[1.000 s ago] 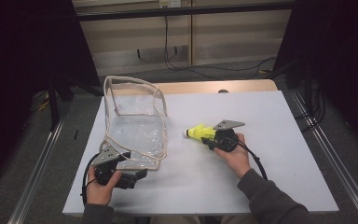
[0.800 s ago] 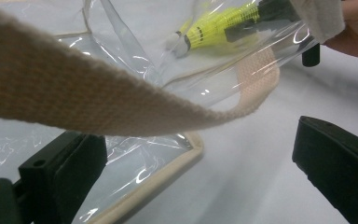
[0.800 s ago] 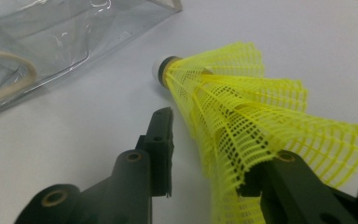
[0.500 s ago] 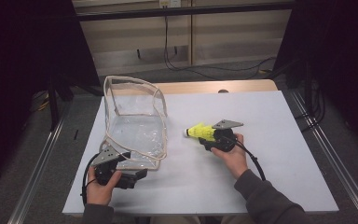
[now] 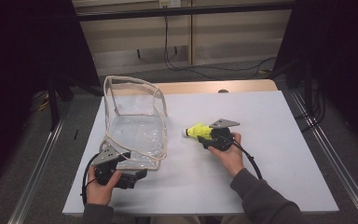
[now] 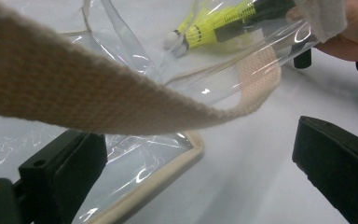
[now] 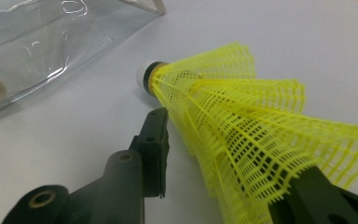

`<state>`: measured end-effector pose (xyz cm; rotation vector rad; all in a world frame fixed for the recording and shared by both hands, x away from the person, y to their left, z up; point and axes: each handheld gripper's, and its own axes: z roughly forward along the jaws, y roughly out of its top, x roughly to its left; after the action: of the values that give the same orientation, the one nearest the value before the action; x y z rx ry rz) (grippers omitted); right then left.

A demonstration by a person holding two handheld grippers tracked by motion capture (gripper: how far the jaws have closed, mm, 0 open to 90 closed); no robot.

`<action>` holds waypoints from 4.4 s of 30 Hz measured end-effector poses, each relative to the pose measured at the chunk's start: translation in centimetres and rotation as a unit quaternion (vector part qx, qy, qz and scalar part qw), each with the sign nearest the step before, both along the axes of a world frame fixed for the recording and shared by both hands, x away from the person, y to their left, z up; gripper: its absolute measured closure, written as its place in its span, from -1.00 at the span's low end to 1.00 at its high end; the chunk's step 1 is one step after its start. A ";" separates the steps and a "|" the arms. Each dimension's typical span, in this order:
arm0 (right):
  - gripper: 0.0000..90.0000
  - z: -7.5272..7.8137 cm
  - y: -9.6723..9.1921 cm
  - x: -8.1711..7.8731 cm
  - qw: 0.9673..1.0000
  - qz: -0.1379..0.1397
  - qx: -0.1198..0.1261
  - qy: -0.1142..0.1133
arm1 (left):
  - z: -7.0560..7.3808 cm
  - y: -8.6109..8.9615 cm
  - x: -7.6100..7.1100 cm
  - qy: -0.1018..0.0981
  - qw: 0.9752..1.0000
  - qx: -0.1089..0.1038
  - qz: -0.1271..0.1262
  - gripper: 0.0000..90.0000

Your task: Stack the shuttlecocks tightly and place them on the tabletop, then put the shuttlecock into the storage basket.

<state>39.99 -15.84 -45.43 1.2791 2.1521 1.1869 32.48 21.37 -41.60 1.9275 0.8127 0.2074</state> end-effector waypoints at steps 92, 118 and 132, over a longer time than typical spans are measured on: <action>0.77 8.2 -1.0 -0.2 0.995 0.099 -0.010 -0.009 | 0.0 0.4 -0.3 0.000 1.000 -0.007 0.004 -0.93; 0.77 12.8 -0.1 0.6 0.992 0.123 -0.005 -0.015 | 0.0 0.5 -0.3 -0.001 1.000 -0.007 0.005 -0.94; 0.77 14.2 0.8 0.7 0.991 0.135 -0.007 -0.017 | 0.0 0.5 -0.3 0.000 1.000 -0.008 0.004 -0.93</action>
<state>40.66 -15.06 -31.19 0.9764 2.3593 1.2808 32.20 21.84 -41.56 1.9101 0.8194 0.2065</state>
